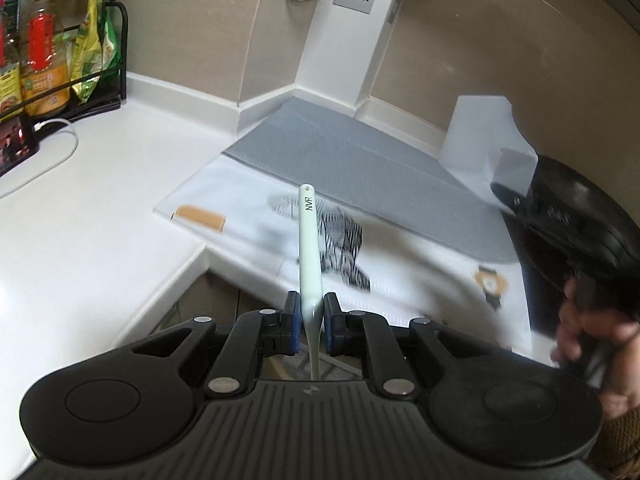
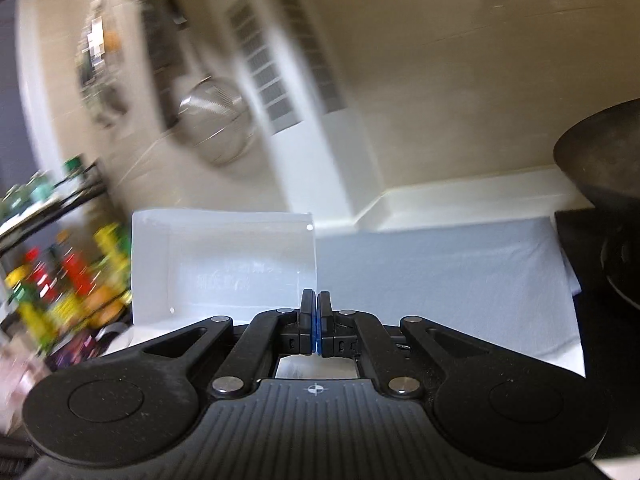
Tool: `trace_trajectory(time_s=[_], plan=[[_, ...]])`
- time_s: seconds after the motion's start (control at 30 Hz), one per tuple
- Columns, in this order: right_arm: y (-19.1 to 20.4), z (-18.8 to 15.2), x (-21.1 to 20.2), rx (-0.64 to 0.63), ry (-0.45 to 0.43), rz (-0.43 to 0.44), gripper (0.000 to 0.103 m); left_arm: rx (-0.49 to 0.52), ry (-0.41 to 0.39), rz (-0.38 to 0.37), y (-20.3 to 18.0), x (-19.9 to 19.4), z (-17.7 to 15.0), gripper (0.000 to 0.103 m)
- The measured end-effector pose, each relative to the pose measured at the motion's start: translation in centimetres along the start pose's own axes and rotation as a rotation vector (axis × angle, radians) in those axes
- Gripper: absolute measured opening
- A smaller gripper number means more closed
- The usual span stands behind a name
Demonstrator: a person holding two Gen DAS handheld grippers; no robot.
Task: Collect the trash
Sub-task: 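Carry the toothbrush and the plastic box down over the blue bin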
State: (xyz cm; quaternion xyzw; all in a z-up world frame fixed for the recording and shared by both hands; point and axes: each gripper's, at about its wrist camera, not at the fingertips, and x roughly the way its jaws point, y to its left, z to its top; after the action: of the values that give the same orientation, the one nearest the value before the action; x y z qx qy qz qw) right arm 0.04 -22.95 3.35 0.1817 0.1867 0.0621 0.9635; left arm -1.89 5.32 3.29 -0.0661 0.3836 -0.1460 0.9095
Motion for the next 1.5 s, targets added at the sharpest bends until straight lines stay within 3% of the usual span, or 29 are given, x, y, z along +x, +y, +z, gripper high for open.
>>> trace_trajectory(time_s=[0.2, 0.5, 0.87, 1.5], plan=[[1.8, -4.8, -5.4, -0.084, 0.121, 0.078, 0.0, 0.005, 0.039, 0.0, 0.5, -1.9, -4.1, 0.012], [4.0, -11.6, -8.5, -0.112, 0.301, 0.137, 0.0, 0.016, 0.165, 0.028, 1.7, -1.0, -10.0, 0.012], [3.4, -18.1, -6.6, -0.106, 0.495, 0.092, 0.0, -0.015, 0.321, 0.083, 3.5, 2.8, -15.5, 0.012], [2.4, -24.5, -1.0, -0.096, 0.709, 0.021, 0.0, -0.082, 0.499, 0.117, 6.1, 10.8, -18.9, 0.012]])
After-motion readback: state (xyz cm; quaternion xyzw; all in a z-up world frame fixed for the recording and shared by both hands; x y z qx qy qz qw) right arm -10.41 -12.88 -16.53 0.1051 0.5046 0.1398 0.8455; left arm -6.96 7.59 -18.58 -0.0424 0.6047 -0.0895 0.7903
